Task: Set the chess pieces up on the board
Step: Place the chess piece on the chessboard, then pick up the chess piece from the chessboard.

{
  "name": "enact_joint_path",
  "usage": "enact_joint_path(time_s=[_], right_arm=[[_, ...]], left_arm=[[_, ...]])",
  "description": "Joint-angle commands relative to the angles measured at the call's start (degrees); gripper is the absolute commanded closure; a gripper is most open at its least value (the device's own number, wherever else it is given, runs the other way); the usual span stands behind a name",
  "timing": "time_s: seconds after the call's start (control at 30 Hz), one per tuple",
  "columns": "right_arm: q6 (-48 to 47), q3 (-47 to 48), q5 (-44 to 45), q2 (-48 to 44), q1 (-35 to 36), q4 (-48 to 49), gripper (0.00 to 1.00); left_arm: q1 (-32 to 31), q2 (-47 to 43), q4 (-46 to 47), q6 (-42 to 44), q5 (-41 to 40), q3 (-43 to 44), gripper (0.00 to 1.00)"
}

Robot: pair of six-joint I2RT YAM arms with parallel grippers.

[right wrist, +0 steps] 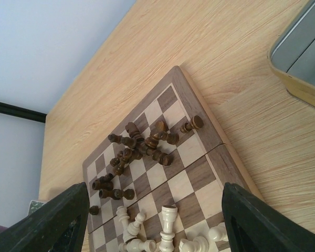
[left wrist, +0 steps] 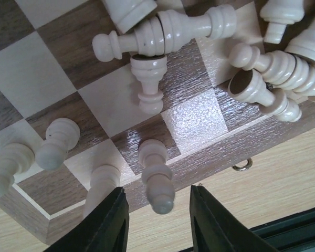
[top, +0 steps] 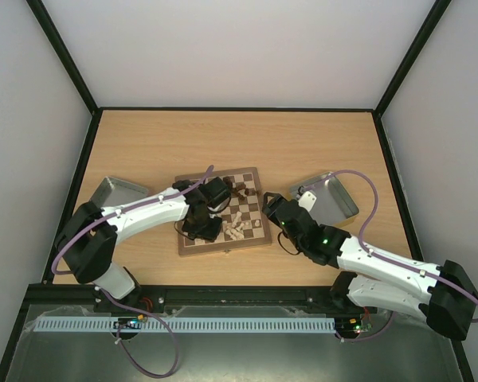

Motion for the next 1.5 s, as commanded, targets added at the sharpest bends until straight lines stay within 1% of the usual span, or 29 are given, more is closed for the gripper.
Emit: enact_joint_path(time_s=[0.0,0.03,0.13,0.4,0.5,0.6,0.73,0.83,0.93,1.0,1.17,1.3,1.47], right_arm=[[0.12,-0.70,2.71,-0.66,-0.21,0.15,0.32],[0.20,-0.69,2.71,-0.68,-0.22,0.21,0.32],[0.20,-0.76,2.71,-0.75,-0.22,0.43,0.32],[-0.24,-0.83,2.55,-0.68,-0.22,0.32,0.32],[-2.99,-0.64,1.04,-0.31,-0.22,1.69,0.32],[-7.48,0.57,-2.22,1.34,-0.20,2.86,0.32],[-11.28,4.17,-6.23,6.04,-0.22,1.33,0.33],[-13.12,6.70,-8.55,10.04,-0.21,0.63,0.36],[-15.96,9.61,-11.34,14.47,-0.23,0.22,0.41],[-17.28,11.93,-12.61,17.32,-0.22,-0.81,0.45],[-18.22,15.87,-13.75,23.17,-0.20,-3.09,0.49],[-19.37,20.62,-13.31,29.31,-0.20,-8.82,0.51],[-20.20,25.43,-11.87,35.75,-0.12,-13.96,0.59]], left_arm=[[-0.26,-0.55,-1.42,-0.04,0.55,2.44,0.62],[-0.22,-0.74,-1.55,-0.11,0.52,2.84,0.60],[-0.26,-1.11,-1.91,-0.31,-0.10,3.49,0.60],[0.31,-2.24,-0.59,-1.84,-3.25,3.61,0.65],[1.01,-3.87,1.46,-2.87,-5.33,3.21,0.65],[2.95,-6.45,5.96,-4.47,-7.19,0.71,0.62],[5.91,-9.32,13.12,-5.21,-6.94,-3.99,0.61],[7.84,-8.28,16.20,-4.62,-5.05,-5.53,0.61],[8.78,-7.31,19.39,-5.13,-4.33,-6.73,0.65],[9.80,-7.28,22.67,-5.96,-3.24,-8.18,0.66],[12.02,-6.51,29.40,-8.30,-0.25,-10.38,0.65],[12.38,-8.23,31.13,-9.35,-2.27,-11.80,0.64],[12.64,-11.83,33.40,-9.79,-3.24,-14.89,0.63]])
